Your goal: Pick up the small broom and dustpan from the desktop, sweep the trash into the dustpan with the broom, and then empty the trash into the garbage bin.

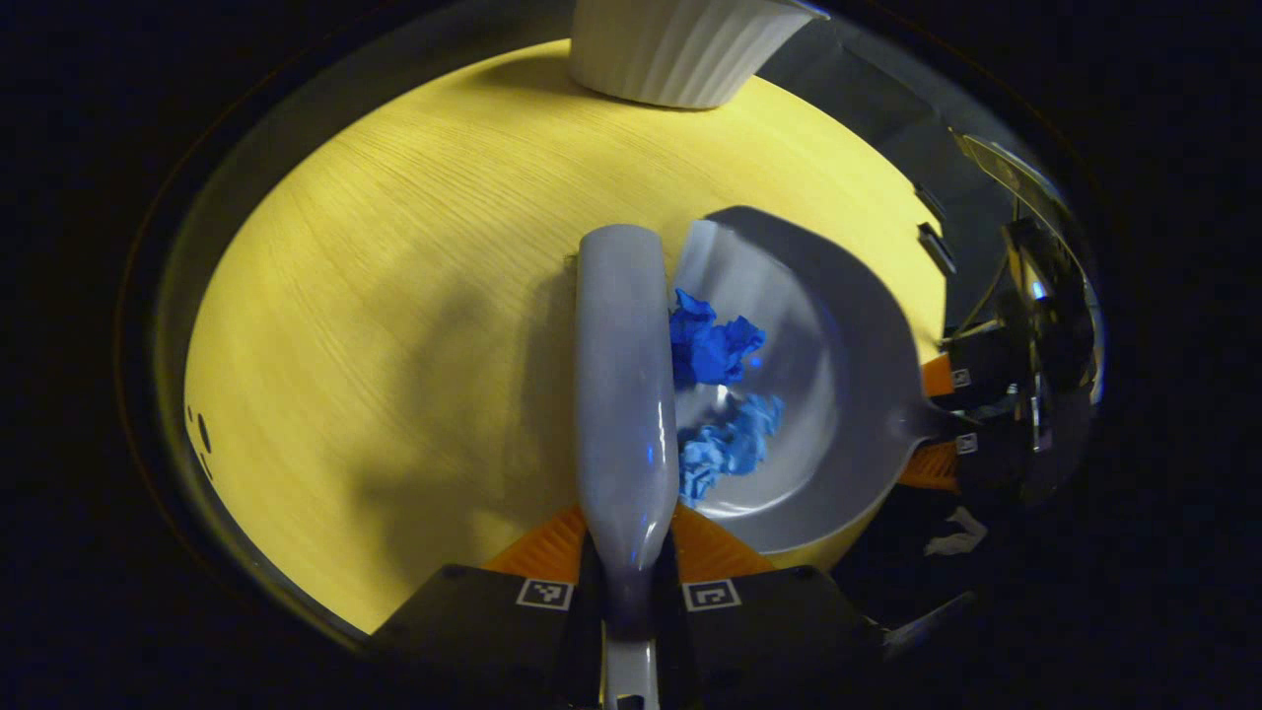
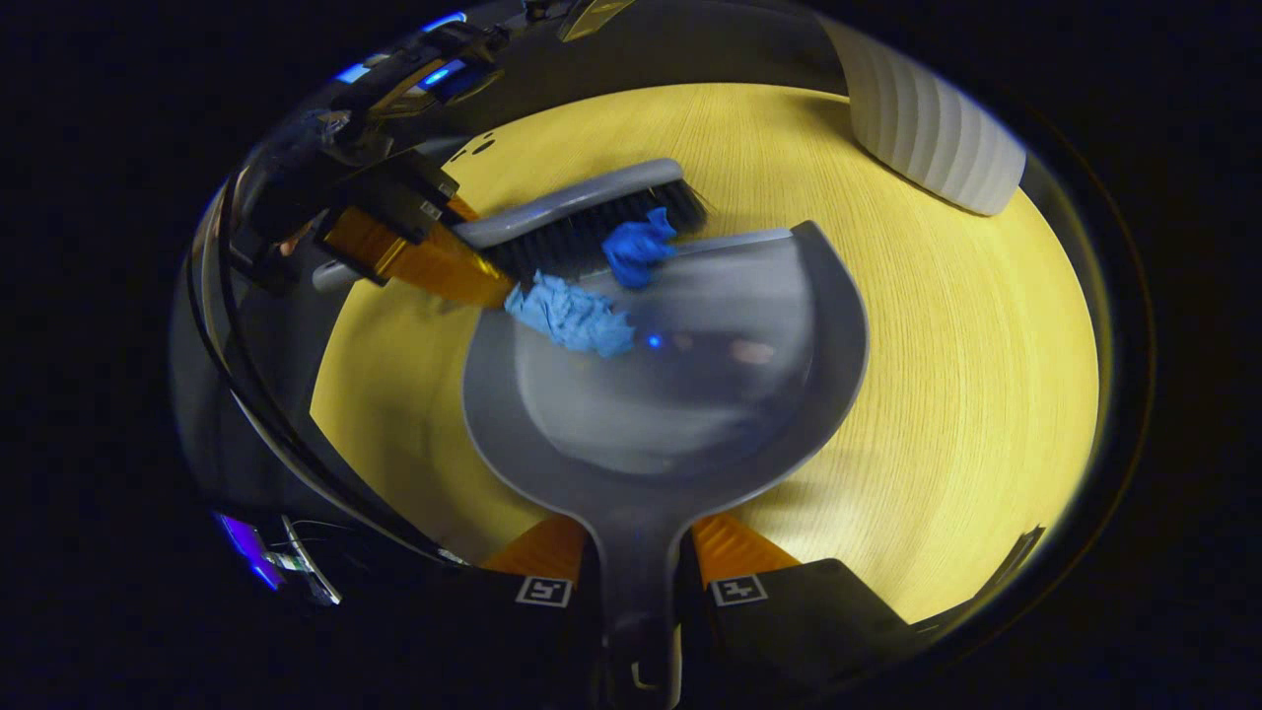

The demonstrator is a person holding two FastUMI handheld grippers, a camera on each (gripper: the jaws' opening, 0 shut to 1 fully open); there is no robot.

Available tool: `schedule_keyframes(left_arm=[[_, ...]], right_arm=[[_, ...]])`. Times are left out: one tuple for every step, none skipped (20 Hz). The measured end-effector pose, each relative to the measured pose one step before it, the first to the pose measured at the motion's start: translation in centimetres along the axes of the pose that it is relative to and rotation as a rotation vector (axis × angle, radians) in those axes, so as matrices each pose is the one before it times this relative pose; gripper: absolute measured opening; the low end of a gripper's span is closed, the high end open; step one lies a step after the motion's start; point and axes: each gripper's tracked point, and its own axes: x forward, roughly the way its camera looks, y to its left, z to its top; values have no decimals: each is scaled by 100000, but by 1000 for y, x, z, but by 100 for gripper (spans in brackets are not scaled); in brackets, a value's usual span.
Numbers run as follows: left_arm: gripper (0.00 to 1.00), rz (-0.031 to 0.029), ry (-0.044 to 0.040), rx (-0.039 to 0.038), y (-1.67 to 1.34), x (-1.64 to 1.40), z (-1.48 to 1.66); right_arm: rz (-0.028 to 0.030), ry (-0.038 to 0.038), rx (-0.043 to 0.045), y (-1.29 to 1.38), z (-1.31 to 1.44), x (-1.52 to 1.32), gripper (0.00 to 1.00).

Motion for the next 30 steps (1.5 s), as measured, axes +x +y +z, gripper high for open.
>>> schedule_keyframes(left_arm=[[29,849,-1611,1785,-305,-114,263],[22,2094,-2756,93,-76,-672,115],[26,2036,-3326,-1782,-212,-820,133],[26,1082,-3778,-2496,-397,-1123,0],[26,752,-4518,-2424,84,-1368,-50],[26,1008,-4481,-2180,83,-1595,-70],[26,1729,-4394,-2645,37,-1719,39],[29,2004,-4331,-3083,265,-1616,-253],[26,1764,-3900,-2964,144,-1326,-487],[26,1857,-3290,-2308,130,-1247,-704],[26,1119,-1875,-1892,88,-706,-1212],[25,235,-382,-2720,31,-491,-1535],[26,-62,-774,-3482,-72,-338,-1466],[26,-824,-869,-3868,-185,-447,-1353],[26,-1030,-538,-4173,178,-475,-1011],[26,-1111,-501,-4025,257,-390,-1281],[26,-850,-91,-3787,167,200,-1597],[26,-299,708,-3413,108,57,-1468],[26,-37,-519,-2620,-34,-3,-939],[26,-22,-920,-1971,284,-221,-930],[26,-153,-540,-1407,328,-96,-950],[26,8,-255,-691,343,-36,-591],[26,266,-72,-481,152,296,-434],[26,509,316,-1070,134,192,-304],[26,399,4,-1160,12,266,76],[26,660,-368,-1065,195,90,-94],[26,876,-153,-1176,275,-60,-224],[26,782,-198,-1432,210,31,-243],[26,1227,115,-1502,330,29,-283],[26,1370,363,-1355,302,236,-260]], right_arm=[[-118,-1103,1412,-405,779,-334,36],[-199,-632,1602,-592,455,-678,36],[-731,-1324,1547,-419,514,-456,36],[-488,-1905,701,234,-87,-192,36],[-615,-964,164,45,36,-360,36],[-1003,-706,-324,211,165,-542,36],[-1313,-978,-458,-143,380,-682,36],[-1208,-857,-500,-14,-20,-744,36],[-1021,-602,-724,41,103,-747,36],[-1018,-430,-1114,26,184,-733,36],[-1151,-284,-1647,-118,268,-723,36],[-1231,-387,-2182,-226,378,-847,36],[-1290,-1042,-2075,-25,570,-767,36],[-896,-1091,-1722,-53,688,-720,36],[-273,-746,-698,83,179,-329,36],[-120,-510,269,-21,518,-823,36],[-182,-703,1229,-164,712,-1080,36],[479,-163,1550,-214,650,-1154,36],[995,312,1127,-182,494,-1269,36],[632,-186,816,-147,774,-967,36],[120,-1461,802,-237,942,-991,36],[-24,-1872,993,-194,959,-1178,36],[287,-783,839,-149,858,-1124,36],[475,-606,1164,-47,929,-1107,36],[1255,-661,1303,-14,1000,-896,36],[2040,-1308,937,94,1197,-707,36],[1803,-1524,450,135,1237,-548,36],[1092,-1247,256,-15,1224,-655,36],[740,-1291,-57,-9,958,-1014,36],[-16,-1210,-577,-351,1502,-741,36]])
